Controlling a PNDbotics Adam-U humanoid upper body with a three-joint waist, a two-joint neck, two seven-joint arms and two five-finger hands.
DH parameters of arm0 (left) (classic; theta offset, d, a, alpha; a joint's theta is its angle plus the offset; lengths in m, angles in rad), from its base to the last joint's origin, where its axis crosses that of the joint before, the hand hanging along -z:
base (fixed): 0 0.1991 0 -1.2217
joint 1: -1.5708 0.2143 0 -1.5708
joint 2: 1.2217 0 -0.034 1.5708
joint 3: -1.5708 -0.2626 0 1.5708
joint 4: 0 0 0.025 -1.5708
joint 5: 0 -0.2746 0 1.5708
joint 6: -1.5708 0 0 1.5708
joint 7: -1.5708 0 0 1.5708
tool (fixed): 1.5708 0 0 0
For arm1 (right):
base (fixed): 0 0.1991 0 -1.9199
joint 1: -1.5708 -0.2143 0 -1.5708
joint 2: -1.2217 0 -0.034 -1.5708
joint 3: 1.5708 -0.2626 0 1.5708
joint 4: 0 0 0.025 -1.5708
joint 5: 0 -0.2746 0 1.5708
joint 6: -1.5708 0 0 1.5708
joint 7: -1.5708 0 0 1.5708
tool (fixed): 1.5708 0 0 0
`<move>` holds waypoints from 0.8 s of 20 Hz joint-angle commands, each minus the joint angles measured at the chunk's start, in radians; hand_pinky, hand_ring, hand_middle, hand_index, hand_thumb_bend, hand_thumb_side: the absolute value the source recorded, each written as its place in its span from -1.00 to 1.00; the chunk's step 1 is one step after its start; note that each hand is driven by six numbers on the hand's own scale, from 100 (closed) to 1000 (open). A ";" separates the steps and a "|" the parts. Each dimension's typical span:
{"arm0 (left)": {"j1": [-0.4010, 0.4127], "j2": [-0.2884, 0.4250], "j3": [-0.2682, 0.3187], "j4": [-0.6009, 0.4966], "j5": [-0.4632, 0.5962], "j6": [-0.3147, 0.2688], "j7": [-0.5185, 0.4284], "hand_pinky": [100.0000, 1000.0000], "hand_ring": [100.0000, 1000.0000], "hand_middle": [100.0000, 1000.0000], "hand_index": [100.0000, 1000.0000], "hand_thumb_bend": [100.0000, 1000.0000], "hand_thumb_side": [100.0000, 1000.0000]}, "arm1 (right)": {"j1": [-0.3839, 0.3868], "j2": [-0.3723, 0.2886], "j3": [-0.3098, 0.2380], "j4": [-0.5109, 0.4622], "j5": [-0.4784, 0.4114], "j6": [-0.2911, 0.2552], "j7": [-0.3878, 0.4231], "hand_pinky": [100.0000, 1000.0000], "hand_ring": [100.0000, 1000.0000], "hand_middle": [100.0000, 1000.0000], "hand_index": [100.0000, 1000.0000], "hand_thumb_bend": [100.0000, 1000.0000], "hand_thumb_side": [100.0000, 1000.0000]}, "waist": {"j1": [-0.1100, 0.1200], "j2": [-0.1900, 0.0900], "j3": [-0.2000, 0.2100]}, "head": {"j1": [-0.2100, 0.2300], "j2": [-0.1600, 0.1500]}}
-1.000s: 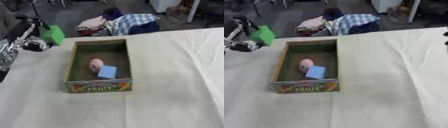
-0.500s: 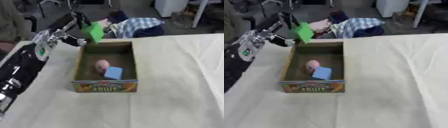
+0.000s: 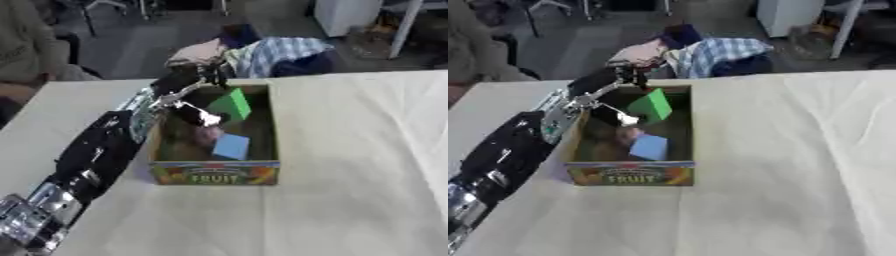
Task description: Pick up objects on the table and place them in the box.
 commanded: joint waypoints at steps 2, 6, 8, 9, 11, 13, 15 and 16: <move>-0.001 0.046 0.011 -0.035 0.077 -0.008 -0.024 0.60 0.61 0.70 0.79 -0.16 1.00 | -0.010 -0.018 -0.013 -0.014 -0.008 0.004 0.000 0.04 0.25 0.43 0.79 -1.00 0.02 | -0.009 -0.027 0.008 | -0.003 0.008; 0.048 0.090 0.019 -0.139 0.248 -0.005 -0.053 0.56 0.50 0.57 0.70 -0.56 0.92 | 0.004 -0.022 -0.019 -0.011 -0.010 0.007 -0.007 0.03 0.25 0.43 0.79 -1.00 0.02 | -0.018 -0.041 0.033 | -0.015 0.018; 0.096 0.112 0.034 -0.234 0.399 0.026 -0.039 0.50 0.39 0.44 0.61 -0.90 0.85 | 0.014 -0.024 -0.025 -0.013 -0.016 0.012 -0.013 0.03 0.25 0.43 0.78 -1.00 0.02 | -0.021 -0.050 0.053 | -0.019 0.026; 0.125 0.123 0.041 -0.291 0.495 0.046 -0.033 0.45 0.31 0.35 0.54 -0.96 0.71 | 0.021 -0.025 -0.028 -0.015 -0.021 0.015 -0.016 0.02 0.25 0.43 0.78 -1.00 0.02 | -0.023 -0.056 0.064 | -0.021 0.032; 0.212 0.150 0.064 -0.446 0.717 0.085 -0.027 0.44 0.29 0.32 0.52 -1.00 0.60 | 0.038 -0.027 -0.035 -0.022 -0.030 0.024 -0.024 0.02 0.25 0.42 0.77 -1.00 0.02 | -0.026 -0.069 0.092 | -0.028 0.041; 0.320 0.166 0.110 -0.621 0.883 0.121 -0.018 0.43 0.27 0.30 0.50 -1.00 0.50 | 0.057 -0.027 -0.044 -0.030 -0.041 0.033 -0.033 0.02 0.25 0.42 0.76 -1.00 0.01 | -0.029 -0.080 0.119 | -0.040 0.046; 0.431 0.161 0.162 -0.780 0.981 0.157 -0.008 0.42 0.26 0.29 0.49 -0.99 0.46 | 0.075 -0.025 -0.051 -0.039 -0.059 0.040 -0.042 0.02 0.25 0.42 0.76 -1.00 0.02 | -0.032 -0.088 0.140 | -0.054 0.047; 0.484 0.150 0.184 -0.844 1.005 0.173 -0.006 0.42 0.26 0.28 0.49 -0.98 0.46 | 0.085 -0.023 -0.053 -0.043 -0.070 0.043 -0.044 0.03 0.26 0.42 0.76 -1.00 0.02 | -0.033 -0.094 0.151 | -0.060 0.048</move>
